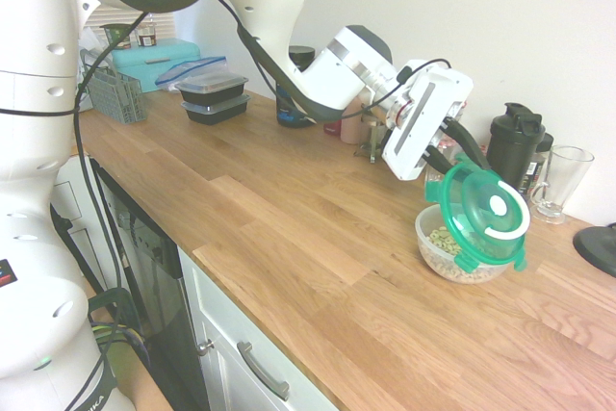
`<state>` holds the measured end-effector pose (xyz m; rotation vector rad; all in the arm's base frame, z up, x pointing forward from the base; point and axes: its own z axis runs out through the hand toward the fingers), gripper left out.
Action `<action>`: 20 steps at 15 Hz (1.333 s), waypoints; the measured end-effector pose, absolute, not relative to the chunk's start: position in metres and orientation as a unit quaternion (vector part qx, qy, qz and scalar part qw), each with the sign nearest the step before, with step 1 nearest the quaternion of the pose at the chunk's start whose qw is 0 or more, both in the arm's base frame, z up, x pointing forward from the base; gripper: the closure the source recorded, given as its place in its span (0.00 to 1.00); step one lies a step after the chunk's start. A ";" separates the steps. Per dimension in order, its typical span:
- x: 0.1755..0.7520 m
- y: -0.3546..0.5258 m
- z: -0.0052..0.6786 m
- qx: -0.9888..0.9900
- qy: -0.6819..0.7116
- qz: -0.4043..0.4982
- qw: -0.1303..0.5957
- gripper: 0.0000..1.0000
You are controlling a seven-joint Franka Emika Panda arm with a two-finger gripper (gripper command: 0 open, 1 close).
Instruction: Cover the lid of food container
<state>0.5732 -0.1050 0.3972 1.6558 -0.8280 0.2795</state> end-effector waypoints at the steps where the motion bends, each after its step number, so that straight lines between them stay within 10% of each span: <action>1: 0.569 -0.100 0.398 0.718 -0.353 0.122 0.587 0.00; 11: 0.557 -0.061 0.423 0.811 -0.360 0.047 0.460 0.00; 20: 0.555 -0.035 0.488 0.917 -0.351 -0.048 0.184 0.00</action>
